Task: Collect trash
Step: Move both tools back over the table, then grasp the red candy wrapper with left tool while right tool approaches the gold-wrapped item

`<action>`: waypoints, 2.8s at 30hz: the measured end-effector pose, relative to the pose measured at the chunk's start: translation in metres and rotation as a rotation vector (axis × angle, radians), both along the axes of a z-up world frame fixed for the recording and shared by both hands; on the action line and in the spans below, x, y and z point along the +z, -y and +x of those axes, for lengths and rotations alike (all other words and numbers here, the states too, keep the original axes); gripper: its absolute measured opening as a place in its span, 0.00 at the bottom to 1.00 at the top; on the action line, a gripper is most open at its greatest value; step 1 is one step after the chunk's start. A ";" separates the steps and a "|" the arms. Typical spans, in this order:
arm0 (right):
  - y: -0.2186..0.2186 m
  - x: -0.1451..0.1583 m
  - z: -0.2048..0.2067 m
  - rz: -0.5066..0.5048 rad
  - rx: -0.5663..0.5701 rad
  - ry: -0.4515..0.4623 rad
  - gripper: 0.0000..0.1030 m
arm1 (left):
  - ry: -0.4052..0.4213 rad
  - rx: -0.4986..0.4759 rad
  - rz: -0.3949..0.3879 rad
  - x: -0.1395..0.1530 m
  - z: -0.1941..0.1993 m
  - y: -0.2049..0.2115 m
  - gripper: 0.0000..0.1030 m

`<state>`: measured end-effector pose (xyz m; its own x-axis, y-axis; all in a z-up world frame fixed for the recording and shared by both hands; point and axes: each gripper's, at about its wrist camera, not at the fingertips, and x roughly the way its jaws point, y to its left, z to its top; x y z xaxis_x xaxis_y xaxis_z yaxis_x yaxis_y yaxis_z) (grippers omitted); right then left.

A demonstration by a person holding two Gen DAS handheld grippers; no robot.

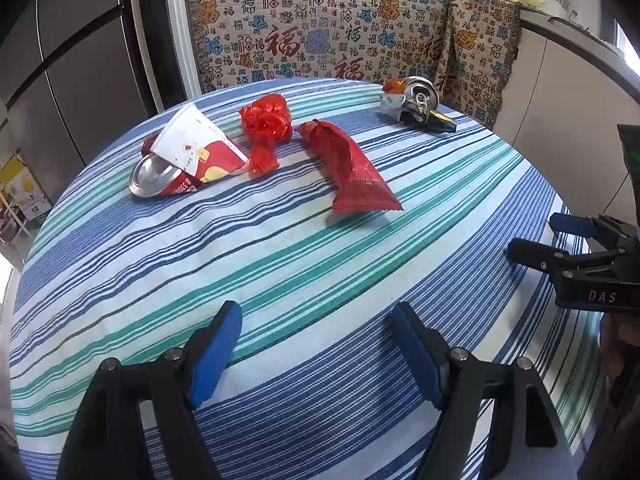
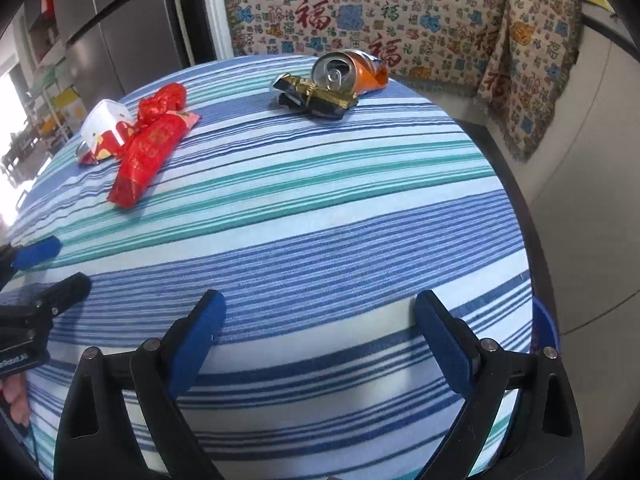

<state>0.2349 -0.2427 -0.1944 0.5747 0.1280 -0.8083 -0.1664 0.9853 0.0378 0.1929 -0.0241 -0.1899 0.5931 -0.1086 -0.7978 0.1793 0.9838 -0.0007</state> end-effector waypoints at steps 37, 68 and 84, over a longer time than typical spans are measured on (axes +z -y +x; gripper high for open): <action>0.004 -0.005 0.026 0.004 -0.003 0.002 1.00 | -0.016 -0.107 -0.112 0.028 0.042 0.012 0.18; 0.039 0.011 0.165 0.385 -0.064 -0.081 0.37 | -0.015 -0.045 0.009 0.001 0.041 -0.005 0.88; -0.060 0.030 0.164 -0.035 0.329 0.007 0.67 | -0.015 -0.044 0.009 0.001 0.041 -0.006 0.88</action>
